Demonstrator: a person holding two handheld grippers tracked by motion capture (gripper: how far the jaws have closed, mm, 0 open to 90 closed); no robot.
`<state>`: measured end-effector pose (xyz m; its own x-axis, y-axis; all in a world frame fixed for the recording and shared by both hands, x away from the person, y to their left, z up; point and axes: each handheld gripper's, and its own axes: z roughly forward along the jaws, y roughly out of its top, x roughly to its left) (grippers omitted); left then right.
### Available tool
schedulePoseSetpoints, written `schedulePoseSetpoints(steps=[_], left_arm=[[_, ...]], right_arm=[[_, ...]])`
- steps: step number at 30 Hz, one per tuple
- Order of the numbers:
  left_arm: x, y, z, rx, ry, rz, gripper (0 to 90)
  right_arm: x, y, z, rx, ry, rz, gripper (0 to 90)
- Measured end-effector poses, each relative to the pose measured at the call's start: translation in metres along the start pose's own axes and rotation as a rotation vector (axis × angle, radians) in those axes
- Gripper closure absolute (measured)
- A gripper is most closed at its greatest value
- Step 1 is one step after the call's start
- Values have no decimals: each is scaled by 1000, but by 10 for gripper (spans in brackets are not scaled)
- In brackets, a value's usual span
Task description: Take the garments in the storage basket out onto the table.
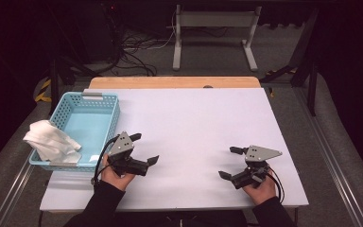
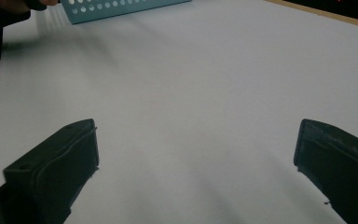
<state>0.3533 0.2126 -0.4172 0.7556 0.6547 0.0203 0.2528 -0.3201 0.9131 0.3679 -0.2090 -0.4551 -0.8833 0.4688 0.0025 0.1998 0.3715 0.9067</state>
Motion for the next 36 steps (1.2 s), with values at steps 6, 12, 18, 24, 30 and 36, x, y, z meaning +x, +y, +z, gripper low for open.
schedulePoseSetpoints(steps=[6, 12, 18, 24, 30, 36], left_arm=[[2, 5, -3, -20, -4, 0, 1], [6, 12, -5, 6, 23, -9, 7], [9, 18, -8, 16, 32, 5, 14], [15, 25, -14, 4, 45, 4, 14], [19, 28, -20, -6, 39, -4, 11], [22, 32, -24, -9, 48, 1, 11]], right_arm=[[0, 0, 0, 0, 4, 0, 7], [0, 0, 0, 1, 3, 0, 7], [0, 0, 1, 3, 7, 0, 7], [0, 0, 1, 4, 8, -2, 7], [0, 0, 1, 4, 8, -3, 7], [0, 0, 1, 4, 9, -3, 7]])
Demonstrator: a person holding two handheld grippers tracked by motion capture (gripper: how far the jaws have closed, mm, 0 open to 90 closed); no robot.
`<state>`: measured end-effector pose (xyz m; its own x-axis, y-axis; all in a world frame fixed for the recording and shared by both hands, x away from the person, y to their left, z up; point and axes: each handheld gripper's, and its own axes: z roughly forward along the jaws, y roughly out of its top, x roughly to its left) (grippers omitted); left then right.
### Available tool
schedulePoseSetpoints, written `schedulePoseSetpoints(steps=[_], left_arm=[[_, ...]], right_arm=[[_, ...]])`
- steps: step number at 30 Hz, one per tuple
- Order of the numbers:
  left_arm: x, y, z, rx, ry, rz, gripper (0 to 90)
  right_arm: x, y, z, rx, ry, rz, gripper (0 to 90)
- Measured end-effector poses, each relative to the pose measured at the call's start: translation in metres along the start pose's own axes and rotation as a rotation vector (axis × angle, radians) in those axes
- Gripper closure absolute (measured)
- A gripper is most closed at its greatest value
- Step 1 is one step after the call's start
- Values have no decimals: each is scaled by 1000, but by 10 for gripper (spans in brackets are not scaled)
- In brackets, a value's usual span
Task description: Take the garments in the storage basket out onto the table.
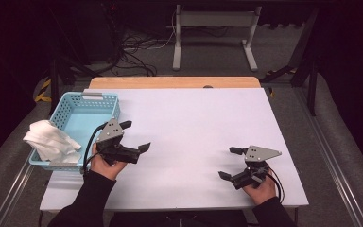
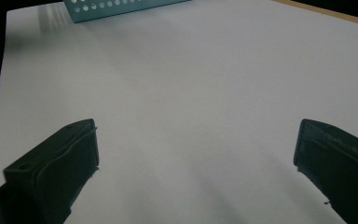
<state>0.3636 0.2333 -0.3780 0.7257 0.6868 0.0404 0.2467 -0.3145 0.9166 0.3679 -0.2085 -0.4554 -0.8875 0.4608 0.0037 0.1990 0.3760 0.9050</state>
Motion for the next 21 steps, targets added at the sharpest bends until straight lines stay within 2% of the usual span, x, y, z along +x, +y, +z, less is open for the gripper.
schedulePoseSetpoints(steps=[10, 21], left_arm=[[8, 5, -8, 0, 20, -8, 11], [20, 13, -24, 13, 46, 0, 13]], right_arm=[[0, 0, 0, 3, 4, 2, 7], [0, 0, 0, 4, 4, 1, 7]])
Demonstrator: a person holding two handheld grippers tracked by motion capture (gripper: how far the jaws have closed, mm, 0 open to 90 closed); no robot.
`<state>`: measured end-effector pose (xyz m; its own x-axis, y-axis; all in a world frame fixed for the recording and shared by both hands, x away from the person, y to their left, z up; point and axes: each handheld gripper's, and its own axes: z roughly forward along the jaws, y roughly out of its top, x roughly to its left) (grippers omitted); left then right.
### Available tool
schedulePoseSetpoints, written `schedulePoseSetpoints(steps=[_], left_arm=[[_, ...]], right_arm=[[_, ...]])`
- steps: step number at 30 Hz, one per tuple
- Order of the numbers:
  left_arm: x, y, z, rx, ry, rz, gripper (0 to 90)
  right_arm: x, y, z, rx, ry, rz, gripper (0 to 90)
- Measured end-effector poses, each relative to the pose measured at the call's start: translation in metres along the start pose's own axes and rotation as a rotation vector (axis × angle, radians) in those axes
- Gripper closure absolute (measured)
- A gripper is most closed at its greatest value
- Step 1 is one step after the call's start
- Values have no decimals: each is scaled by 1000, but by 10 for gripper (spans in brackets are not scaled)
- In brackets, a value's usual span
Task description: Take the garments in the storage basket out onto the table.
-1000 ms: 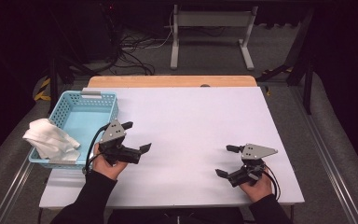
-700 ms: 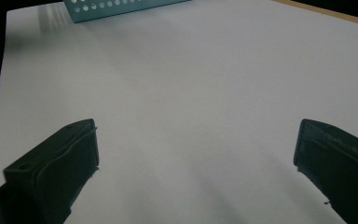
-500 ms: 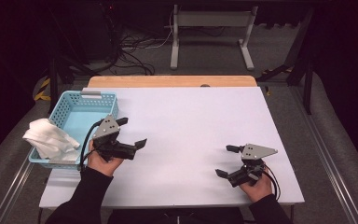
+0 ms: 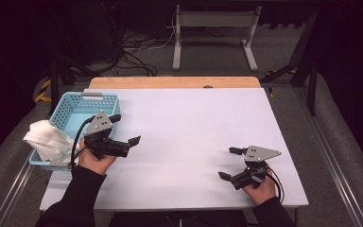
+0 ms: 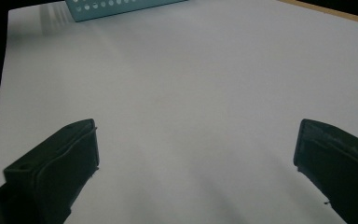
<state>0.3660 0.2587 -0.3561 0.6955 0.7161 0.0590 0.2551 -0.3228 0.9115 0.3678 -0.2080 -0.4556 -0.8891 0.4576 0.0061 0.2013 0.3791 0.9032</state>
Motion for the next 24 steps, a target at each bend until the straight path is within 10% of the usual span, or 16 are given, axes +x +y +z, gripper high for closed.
schedulePoseSetpoints(steps=[24], left_arm=[[35, 9, -36, 8, 83, -24, 12]], right_arm=[[0, 0, 0, 1, 3, 1, 7]])
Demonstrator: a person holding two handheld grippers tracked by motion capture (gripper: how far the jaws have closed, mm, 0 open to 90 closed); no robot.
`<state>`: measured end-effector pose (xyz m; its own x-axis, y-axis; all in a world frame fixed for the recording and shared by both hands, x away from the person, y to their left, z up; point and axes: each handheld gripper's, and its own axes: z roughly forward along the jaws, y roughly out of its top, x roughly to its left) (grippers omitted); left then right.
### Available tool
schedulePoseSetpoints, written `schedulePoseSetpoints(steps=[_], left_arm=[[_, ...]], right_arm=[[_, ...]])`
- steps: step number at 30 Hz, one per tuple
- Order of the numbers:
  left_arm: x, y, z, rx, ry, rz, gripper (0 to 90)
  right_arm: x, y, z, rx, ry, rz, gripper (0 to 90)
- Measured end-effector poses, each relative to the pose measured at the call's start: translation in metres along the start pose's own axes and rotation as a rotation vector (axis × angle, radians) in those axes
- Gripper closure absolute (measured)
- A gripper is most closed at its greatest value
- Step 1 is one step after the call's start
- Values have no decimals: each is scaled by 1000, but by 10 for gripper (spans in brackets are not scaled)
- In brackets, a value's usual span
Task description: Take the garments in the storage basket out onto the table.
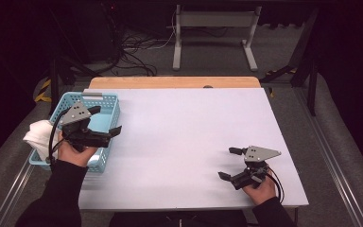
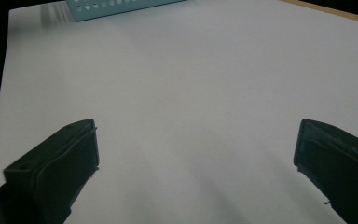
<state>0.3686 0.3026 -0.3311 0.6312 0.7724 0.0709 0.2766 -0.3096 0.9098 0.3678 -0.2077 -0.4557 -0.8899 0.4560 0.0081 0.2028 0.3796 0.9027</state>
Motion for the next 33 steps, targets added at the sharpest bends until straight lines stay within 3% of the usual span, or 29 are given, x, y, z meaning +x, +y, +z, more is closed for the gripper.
schedulePoseSetpoints(steps=[18, 33], left_arm=[[22, 5, -24, 3, 73, -7, 7], [43, 1, -49, 3, 159, -42, 1]], right_arm=[[0, 0, 0, 0, 0, 0, 7], [0, 0, 1, 3, 1, 0, 7]])
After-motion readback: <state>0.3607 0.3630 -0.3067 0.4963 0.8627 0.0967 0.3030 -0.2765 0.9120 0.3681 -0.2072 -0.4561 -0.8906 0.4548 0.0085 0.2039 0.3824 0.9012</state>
